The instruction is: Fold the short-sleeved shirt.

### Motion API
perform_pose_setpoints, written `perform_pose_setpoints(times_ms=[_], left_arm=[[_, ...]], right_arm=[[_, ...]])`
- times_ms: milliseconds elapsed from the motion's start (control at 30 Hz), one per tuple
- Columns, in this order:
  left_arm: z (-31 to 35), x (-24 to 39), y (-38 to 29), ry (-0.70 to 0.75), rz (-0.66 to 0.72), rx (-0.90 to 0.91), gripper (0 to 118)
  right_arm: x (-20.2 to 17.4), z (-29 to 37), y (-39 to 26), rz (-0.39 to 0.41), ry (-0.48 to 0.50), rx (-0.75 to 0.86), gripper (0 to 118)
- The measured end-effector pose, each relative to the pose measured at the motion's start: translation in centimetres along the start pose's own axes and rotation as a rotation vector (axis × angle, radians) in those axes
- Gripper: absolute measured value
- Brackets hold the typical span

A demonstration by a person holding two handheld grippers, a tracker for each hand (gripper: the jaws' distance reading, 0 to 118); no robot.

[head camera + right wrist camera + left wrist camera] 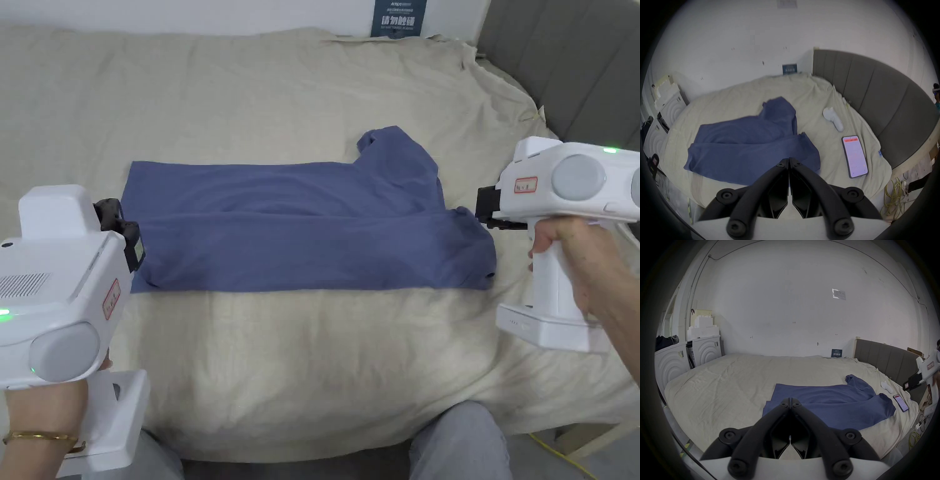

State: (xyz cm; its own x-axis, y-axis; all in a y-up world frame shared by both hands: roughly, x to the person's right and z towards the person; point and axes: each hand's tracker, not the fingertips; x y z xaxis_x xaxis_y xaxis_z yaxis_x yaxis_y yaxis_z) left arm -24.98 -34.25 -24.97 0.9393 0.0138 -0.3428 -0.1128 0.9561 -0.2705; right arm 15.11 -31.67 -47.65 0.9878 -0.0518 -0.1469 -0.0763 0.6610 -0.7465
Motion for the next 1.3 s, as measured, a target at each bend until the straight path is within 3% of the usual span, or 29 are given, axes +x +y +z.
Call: perform_pose_setpoints(times_ms=[33,67,100,133,200,333,667,700,733,800,833,933,1033,1067,1100,1133,1200,1233,1300], left_arm=[[-0.1,0.0,0.0,0.001,0.001,-0.002,0],[-0.2,0.0,-0.1,0.001,0.002,-0.006,0],[-0.2,0.0,-0.1,0.002,0.004,-0.009,0],[-0.3,-0.1,-0.1,0.003,0.007,-0.011,0],[-0.5,-0.1,-0.2,0.005,0.016,-0.018,0],[-0.9,0.0,-0.2,0.004,0.026,-0.033,0],[-2.3,-0.4,0.0,0.005,0.049,-0.078,0],[-2.4,-0.5,0.0,0.006,0.05,-0.079,0],[-2.5,-0.5,0.0,0.007,0.05,-0.081,0],[-2.6,-0.6,0.0,0.01,0.046,-0.085,0],[-2.7,-0.6,0.0,0.011,0.045,-0.089,0],[-2.9,-0.8,0.2,0.011,0.05,-0.108,0],[-4.5,-1.4,0.8,-0.01,0.077,-0.238,0],[-5.3,-1.9,1.0,-0.022,0.098,-0.285,7],[-6.2,-2.4,1.4,-0.022,0.119,-0.328,22],[-7.1,-2.9,1.6,-0.036,0.133,-0.37,41],[-9.1,-3.7,1.9,-0.045,0.111,-0.448,94],[-10.1,-3.9,2.1,-0.033,0.089,-0.491,108],[-11.9,-4.4,2.2,-0.032,0.07,-0.556,115]], right_arm=[[0.2,-0.8,0.5,-0.013,0.003,-0.048,21],[0.5,-1.7,1.0,-0.03,0.016,-0.106,39],[0.6,-2.7,1.1,-0.044,0.022,-0.144,66],[0.6,-3.5,1.2,-0.037,0.025,-0.182,80],[0.6,-5.2,1.4,-0.036,0.007,-0.226,87],[1.0,-9.1,0.8,-0.036,-0.024,-0.339,87],[2.4,-13.2,-2.7,-0.115,-0.11,-0.398,86],[2.6,-13.3,-3.0,-0.12,-0.107,-0.398,82],[2.8,-13.4,-3.3,-0.132,-0.092,-0.392,68],[3.1,-13.3,-3.9,-0.187,-0.054,-0.378,16],[3.1,-13.3,-4.0,-0.201,-0.033,-0.376,12],[2.6,-12.9,-3.7,-0.136,-0.048,-0.364,8],[2.4,-12.4,-3.6,-0.122,-0.043,-0.352,8],[2.4,-12.2,-3.7,-0.121,-0.042,-0.347,8],[2.4,-12.0,-3.7,-0.118,-0.041,-0.342,8],[2.4,-11.9,-3.7,-0.115,-0.041,-0.336,8],[2.4,-11.7,-3.7,-0.112,-0.04,-0.33,8],[2.5,-11.6,-3.7,-0.117,-0.04,-0.326,8],[2.6,-11.7,-3.7,-0.127,-0.04,-0.323,8]])
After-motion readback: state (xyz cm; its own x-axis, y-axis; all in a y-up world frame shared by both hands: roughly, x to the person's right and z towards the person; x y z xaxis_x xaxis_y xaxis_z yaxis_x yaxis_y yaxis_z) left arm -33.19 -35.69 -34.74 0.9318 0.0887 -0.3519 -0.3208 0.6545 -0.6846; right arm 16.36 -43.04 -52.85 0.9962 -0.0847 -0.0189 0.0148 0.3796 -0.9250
